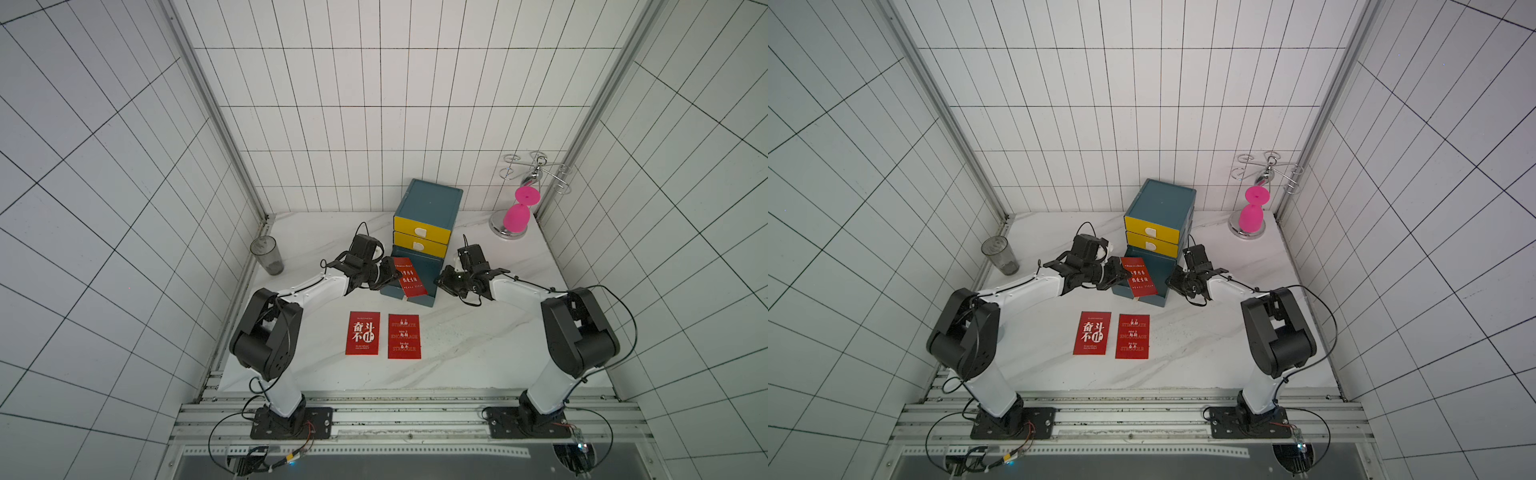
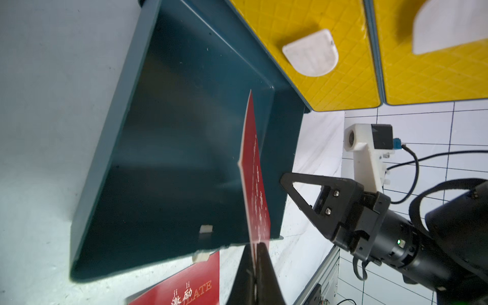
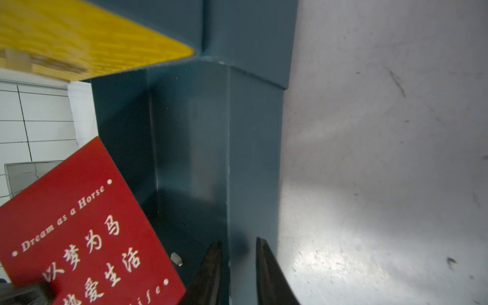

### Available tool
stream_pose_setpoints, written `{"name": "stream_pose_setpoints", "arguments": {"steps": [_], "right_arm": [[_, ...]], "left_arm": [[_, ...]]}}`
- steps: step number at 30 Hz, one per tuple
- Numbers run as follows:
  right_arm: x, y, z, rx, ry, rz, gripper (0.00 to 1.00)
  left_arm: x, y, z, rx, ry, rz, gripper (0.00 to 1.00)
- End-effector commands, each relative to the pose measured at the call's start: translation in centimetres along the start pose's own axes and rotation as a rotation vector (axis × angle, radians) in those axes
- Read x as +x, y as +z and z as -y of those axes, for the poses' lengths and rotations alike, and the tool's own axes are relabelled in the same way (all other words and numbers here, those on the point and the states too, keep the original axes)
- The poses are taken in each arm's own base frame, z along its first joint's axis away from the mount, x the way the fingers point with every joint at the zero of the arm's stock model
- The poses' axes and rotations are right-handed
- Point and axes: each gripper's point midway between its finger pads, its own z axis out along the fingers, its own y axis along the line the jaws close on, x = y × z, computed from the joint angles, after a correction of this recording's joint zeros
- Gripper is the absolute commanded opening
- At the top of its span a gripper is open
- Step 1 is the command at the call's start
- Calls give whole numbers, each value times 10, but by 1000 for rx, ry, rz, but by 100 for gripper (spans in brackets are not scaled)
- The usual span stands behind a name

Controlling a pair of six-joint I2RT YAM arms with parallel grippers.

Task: Take the postcards out of the drawer
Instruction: Pick up the postcard from the drawer, then place the postcard at the center of the board.

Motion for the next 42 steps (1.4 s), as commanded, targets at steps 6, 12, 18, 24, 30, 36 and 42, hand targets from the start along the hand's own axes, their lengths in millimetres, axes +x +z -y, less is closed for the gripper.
{"name": "stream_pose_setpoints", "arguments": {"steps": [6,12,18,24,30,36,42], "right_arm": [[-16,-25,-27,-46,-51,39,41],[-30,-60,-43,-62,-114,74,48],[-13,-106,-36,-149,-166,51,54],[45,-138,-26,-292,-228,-35,60],[85,-153,-19,-392,-211,-66,64],[102,-152,-12,-467,-150,-62,66],[110,-154,-9,-504,-134,-52,65]], "left_arm": [[4,-28,23,95,67,35,0],[5,-46,34,154,92,49,0],[26,-61,45,247,140,33,0],[57,-62,59,355,216,8,0],[69,-55,59,408,178,28,0],[77,-41,60,451,150,1,0],[92,-32,70,466,174,-34,0]]}}
